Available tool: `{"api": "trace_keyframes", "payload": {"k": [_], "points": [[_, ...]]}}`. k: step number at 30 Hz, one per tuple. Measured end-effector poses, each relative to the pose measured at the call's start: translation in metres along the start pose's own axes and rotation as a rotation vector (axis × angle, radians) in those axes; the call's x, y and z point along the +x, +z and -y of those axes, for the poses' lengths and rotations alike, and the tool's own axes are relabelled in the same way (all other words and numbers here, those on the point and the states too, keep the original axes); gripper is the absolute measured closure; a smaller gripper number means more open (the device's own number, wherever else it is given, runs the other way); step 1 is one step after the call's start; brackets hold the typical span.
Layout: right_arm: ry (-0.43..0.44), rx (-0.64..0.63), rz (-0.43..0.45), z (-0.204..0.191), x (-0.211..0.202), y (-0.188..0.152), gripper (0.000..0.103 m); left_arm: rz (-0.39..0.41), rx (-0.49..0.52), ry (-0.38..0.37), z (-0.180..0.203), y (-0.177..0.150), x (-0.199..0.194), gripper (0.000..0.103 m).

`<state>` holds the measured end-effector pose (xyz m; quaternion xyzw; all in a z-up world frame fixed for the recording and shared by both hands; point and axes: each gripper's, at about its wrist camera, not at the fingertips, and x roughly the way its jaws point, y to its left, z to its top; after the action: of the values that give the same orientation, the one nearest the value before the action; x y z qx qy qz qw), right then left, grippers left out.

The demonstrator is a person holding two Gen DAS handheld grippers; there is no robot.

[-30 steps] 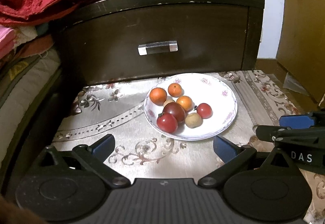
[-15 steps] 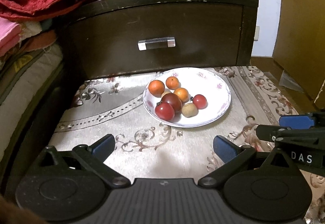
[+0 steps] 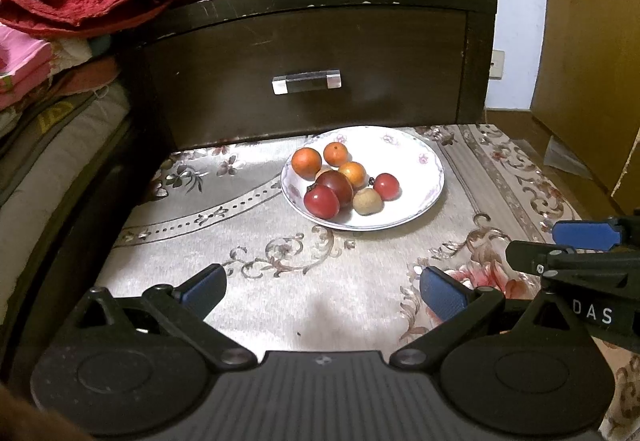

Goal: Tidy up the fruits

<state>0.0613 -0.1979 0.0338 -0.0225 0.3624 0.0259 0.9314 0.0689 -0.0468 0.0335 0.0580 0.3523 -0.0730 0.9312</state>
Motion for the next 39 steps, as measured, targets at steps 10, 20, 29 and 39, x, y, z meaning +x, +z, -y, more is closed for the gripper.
{"api": "trace_keyframes", "payload": {"k": [10,20,29,39], "points": [[-0.009,-0.010,0.009,-0.005,-0.009,-0.007,0.064,-0.001,0.002,0.002,-0.001,-0.002,-0.003,0.000],[-0.015,-0.015,0.008,-0.008,-0.013,-0.013,0.063,-0.003,0.008,0.005,-0.002,-0.008,-0.011,0.000],[-0.018,-0.023,0.008,-0.010,-0.015,-0.016,0.063,-0.001,0.018,0.012,-0.005,-0.008,-0.014,0.000],[-0.020,-0.030,0.010,-0.014,-0.018,-0.019,0.063,0.005,0.022,0.022,-0.006,-0.011,-0.019,0.000]]}}
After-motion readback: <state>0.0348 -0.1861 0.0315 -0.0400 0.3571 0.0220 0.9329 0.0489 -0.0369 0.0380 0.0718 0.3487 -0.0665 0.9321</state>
